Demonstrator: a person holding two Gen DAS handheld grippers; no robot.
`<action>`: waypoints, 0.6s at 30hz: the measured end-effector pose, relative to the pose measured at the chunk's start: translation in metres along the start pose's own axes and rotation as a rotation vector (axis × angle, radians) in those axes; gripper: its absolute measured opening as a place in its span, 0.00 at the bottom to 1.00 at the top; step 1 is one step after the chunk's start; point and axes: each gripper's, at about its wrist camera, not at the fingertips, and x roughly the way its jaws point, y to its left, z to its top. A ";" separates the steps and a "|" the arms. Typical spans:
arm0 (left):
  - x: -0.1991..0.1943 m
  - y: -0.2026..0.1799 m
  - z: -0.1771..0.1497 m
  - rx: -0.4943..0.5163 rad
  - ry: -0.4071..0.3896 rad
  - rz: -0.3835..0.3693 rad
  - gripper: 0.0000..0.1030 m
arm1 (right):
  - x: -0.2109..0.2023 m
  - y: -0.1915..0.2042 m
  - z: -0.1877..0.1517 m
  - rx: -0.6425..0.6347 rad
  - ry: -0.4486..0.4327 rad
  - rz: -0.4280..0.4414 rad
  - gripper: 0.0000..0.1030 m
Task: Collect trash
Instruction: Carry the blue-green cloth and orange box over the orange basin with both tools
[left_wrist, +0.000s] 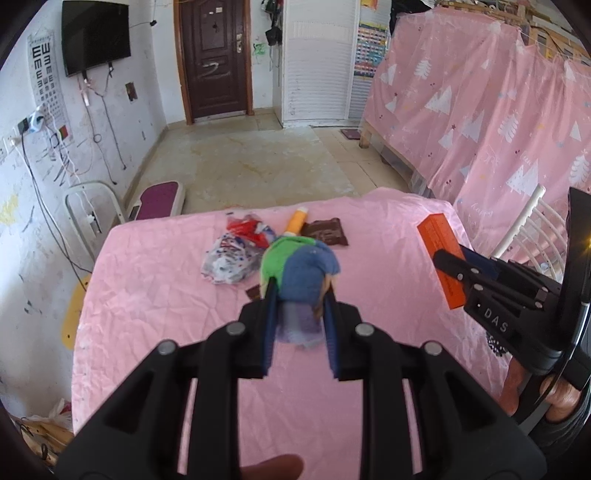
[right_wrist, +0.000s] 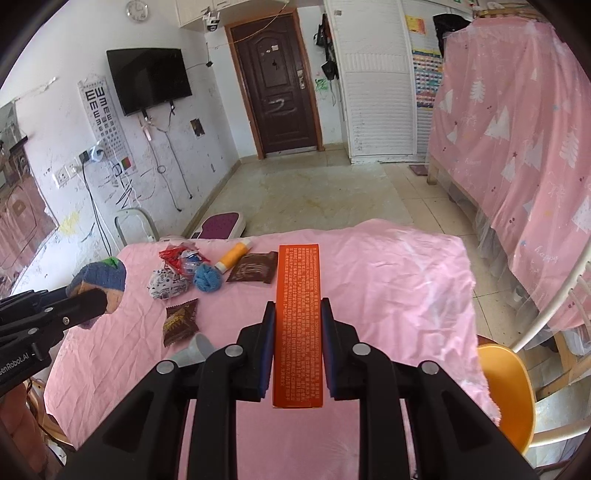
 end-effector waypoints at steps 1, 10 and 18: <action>-0.001 -0.008 0.000 0.013 -0.001 0.000 0.21 | -0.002 -0.003 0.000 0.006 -0.004 -0.003 0.12; 0.003 -0.057 0.001 0.087 0.003 -0.021 0.21 | -0.033 -0.054 -0.013 0.071 -0.053 -0.054 0.12; 0.010 -0.094 0.001 0.138 0.018 -0.048 0.21 | -0.051 -0.097 -0.028 0.135 -0.077 -0.106 0.12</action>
